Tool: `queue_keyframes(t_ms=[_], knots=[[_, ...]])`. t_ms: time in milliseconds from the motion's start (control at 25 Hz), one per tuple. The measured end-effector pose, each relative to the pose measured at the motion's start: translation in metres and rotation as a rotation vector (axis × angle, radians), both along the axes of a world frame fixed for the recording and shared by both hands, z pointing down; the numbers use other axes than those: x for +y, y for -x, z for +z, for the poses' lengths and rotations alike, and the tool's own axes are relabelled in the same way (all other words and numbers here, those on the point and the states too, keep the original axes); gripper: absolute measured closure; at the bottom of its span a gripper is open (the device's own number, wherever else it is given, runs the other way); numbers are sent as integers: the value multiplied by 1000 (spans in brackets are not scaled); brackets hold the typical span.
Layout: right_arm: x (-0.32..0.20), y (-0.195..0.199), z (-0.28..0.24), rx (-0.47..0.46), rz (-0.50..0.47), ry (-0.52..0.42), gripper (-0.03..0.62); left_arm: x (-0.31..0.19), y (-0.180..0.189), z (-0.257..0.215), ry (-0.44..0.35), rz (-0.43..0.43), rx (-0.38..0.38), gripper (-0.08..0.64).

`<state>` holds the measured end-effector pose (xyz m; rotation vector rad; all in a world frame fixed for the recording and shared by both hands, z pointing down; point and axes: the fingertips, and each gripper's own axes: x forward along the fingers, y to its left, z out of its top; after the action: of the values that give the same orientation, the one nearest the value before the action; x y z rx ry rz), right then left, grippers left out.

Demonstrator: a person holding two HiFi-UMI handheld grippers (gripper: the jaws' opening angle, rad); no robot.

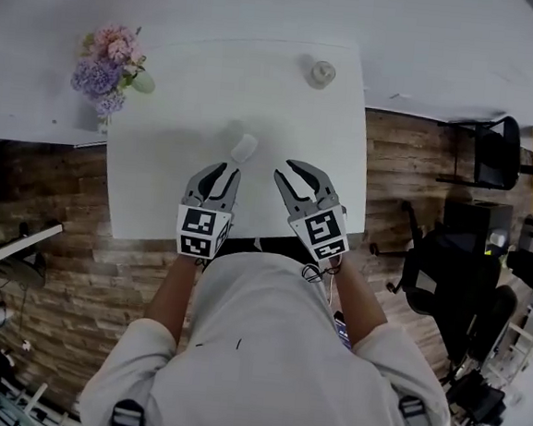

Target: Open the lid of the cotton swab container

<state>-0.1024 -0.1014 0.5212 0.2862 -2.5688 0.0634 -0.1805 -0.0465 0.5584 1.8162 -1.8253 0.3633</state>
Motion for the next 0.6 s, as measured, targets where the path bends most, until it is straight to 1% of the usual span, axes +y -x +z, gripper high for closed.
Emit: queue_keyframes(t_ms=[80, 320, 480, 600], knots=[[-2, 1, 9, 17, -38, 10, 488, 1, -4, 11, 29, -11, -7, 439], [2, -2, 35, 54, -140, 54, 488, 18, -23, 40, 112, -92, -2, 439], [5, -5, 46, 65, -171, 72, 488, 21, -29, 52, 145, -112, -6, 439], [4, -7, 52, 74, -175, 81, 488, 21, -28, 64, 169, -112, -15, 439]])
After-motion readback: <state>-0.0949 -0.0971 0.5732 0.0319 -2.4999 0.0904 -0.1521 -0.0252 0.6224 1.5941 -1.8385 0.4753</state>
